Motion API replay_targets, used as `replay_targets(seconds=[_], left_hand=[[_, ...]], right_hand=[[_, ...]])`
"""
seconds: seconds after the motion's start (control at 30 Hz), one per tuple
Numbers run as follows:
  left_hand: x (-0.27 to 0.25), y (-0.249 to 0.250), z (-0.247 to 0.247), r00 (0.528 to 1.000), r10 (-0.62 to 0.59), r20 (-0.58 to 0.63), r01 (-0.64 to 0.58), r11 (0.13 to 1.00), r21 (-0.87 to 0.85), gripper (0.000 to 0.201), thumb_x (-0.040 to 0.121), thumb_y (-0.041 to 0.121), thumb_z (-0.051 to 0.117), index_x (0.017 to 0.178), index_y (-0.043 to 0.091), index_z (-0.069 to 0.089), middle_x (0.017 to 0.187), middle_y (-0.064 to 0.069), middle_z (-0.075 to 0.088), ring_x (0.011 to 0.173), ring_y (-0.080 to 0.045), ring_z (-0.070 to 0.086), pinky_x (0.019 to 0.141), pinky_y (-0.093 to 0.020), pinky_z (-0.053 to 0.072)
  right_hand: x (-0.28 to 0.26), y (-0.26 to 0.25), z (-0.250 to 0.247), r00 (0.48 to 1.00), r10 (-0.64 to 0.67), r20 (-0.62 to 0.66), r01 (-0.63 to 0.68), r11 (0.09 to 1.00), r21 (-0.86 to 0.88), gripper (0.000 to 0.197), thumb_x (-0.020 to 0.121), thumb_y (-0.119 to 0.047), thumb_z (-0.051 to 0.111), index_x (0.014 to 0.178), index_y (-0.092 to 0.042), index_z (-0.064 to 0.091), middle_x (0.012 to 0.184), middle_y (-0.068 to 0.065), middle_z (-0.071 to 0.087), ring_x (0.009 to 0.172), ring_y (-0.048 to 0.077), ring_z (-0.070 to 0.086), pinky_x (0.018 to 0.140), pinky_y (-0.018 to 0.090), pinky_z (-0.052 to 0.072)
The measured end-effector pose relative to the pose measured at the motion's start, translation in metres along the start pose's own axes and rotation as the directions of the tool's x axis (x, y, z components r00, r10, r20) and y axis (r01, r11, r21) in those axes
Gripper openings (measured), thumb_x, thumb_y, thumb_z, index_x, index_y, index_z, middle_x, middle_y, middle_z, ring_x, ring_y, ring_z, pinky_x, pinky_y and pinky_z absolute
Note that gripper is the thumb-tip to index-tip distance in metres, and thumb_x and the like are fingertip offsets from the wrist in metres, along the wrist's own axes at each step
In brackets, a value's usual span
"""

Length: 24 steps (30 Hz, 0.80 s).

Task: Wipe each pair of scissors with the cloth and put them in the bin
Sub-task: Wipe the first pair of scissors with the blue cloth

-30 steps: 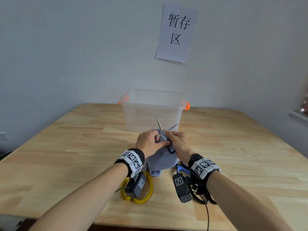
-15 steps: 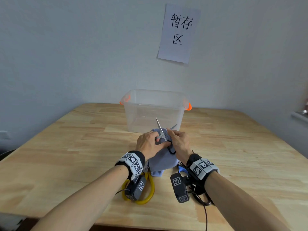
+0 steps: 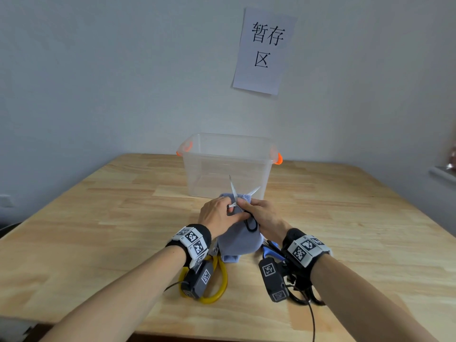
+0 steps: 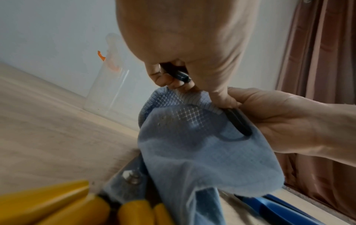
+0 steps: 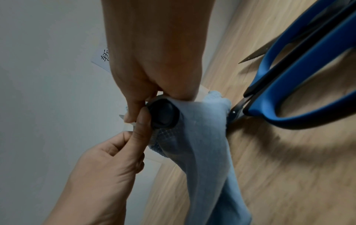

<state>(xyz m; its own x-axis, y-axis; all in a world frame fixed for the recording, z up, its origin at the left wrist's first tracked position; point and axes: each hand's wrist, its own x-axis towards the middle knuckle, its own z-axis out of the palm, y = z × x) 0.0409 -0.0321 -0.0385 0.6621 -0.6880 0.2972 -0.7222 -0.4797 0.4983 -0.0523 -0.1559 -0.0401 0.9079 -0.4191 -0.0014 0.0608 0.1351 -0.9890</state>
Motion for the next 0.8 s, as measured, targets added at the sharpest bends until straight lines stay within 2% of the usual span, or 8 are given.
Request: replay_targets(seconds=[0.07, 0.17, 0.3, 0.4, 0.47, 0.57, 0.63, 0.8], left_hand=[[0.001, 0.000, -0.001, 1.000, -0.010, 0.005, 0.010, 1.000, -0.009, 0.045, 0.081, 0.063, 0.069, 0.076, 0.023, 0.049, 0.081, 0.005, 0.057, 0.075, -0.018, 0.054, 0.064, -0.030, 0.035], [0.003, -0.002, 0.000, 1.000, -0.016, 0.009, 0.016, 1.000, -0.024, 0.048, 0.079, 0.064, 0.069, 0.089, 0.018, 0.063, 0.084, 0.004, 0.063, 0.082, -0.021, 0.062, 0.067, -0.031, 0.042], [0.002, -0.001, 0.000, 1.000, -0.028, -0.001, 0.028, 1.000, -0.012, 0.048, 0.080, 0.065, 0.068, 0.094, 0.019, 0.067, 0.085, 0.003, 0.066, 0.083, -0.021, 0.063, 0.073, -0.034, 0.049], [0.001, 0.002, -0.001, 0.999, -0.034, -0.007, 0.034, 0.999, -0.024, 0.047, 0.079, 0.065, 0.069, 0.087, 0.019, 0.064, 0.079, 0.005, 0.065, 0.078, -0.020, 0.062, 0.071, -0.035, 0.049], [-0.001, 0.004, -0.002, 0.999, -0.039, -0.010, 0.038, 0.998, -0.049, 0.044, 0.078, 0.063, 0.071, 0.072, 0.023, 0.054, 0.071, 0.008, 0.058, 0.070, -0.017, 0.056, 0.064, -0.032, 0.041], [-0.004, 0.007, -0.002, 0.999, -0.048, -0.018, 0.046, 0.995, -0.089, 0.052, 0.077, 0.058, 0.075, 0.061, 0.023, 0.039, 0.060, 0.008, 0.047, 0.062, -0.016, 0.048, 0.059, -0.030, 0.033], [-0.005, 0.007, -0.003, 0.999, -0.049, -0.019, 0.047, 0.993, -0.109, 0.054, 0.077, 0.057, 0.075, 0.060, 0.022, 0.038, 0.058, 0.008, 0.045, 0.060, -0.016, 0.045, 0.058, -0.030, 0.032], [-0.007, 0.006, -0.004, 0.999, -0.048, -0.009, 0.046, 0.988, -0.145, 0.053, 0.076, 0.055, 0.077, 0.061, 0.021, 0.040, 0.058, 0.008, 0.046, 0.058, -0.014, 0.044, 0.058, -0.032, 0.035]], right_hand=[[0.000, -0.001, 0.000, 1.000, 0.019, 0.011, -0.020, 0.999, 0.026, 0.030, 0.097, -0.019, 0.063, 0.106, 0.008, 0.071, 0.100, 0.023, 0.073, 0.090, 0.026, 0.072, 0.084, 0.032, 0.058], [0.002, -0.002, -0.001, 1.000, 0.026, -0.015, -0.026, 0.999, -0.021, 0.028, 0.095, -0.022, 0.066, 0.100, 0.004, 0.074, 0.098, 0.023, 0.073, 0.087, 0.025, 0.071, 0.085, 0.034, 0.058], [0.006, 0.003, 0.003, 0.997, -0.010, -0.070, 0.004, 0.997, -0.083, 0.032, 0.095, -0.025, 0.067, 0.100, 0.006, 0.074, 0.102, 0.028, 0.071, 0.089, 0.029, 0.069, 0.093, 0.042, 0.055], [0.003, 0.004, 0.005, 0.992, -0.076, -0.103, 0.067, 0.994, -0.090, 0.031, 0.096, -0.022, 0.064, 0.097, 0.008, 0.073, 0.098, 0.028, 0.072, 0.084, 0.027, 0.069, 0.085, 0.038, 0.057], [0.000, 0.004, 0.005, 0.988, -0.104, -0.112, 0.102, 0.994, -0.031, 0.029, 0.096, -0.017, 0.064, 0.097, 0.011, 0.071, 0.094, 0.027, 0.073, 0.081, 0.027, 0.070, 0.078, 0.033, 0.059], [-0.001, 0.005, 0.007, 0.977, -0.138, -0.165, 0.135, 0.990, -0.026, 0.029, 0.096, -0.017, 0.064, 0.093, 0.012, 0.071, 0.092, 0.029, 0.072, 0.082, 0.033, 0.070, 0.080, 0.041, 0.056], [0.000, 0.005, 0.009, 0.968, -0.140, -0.209, 0.131, 0.990, -0.056, 0.030, 0.096, -0.019, 0.065, 0.090, 0.010, 0.072, 0.089, 0.029, 0.072, 0.079, 0.034, 0.068, 0.080, 0.046, 0.054], [0.003, 0.006, 0.008, 0.954, -0.162, -0.253, 0.146, 0.986, -0.080, 0.035, 0.093, -0.024, 0.069, 0.086, 0.009, 0.072, 0.086, 0.031, 0.070, 0.074, 0.032, 0.065, 0.075, 0.046, 0.051]])
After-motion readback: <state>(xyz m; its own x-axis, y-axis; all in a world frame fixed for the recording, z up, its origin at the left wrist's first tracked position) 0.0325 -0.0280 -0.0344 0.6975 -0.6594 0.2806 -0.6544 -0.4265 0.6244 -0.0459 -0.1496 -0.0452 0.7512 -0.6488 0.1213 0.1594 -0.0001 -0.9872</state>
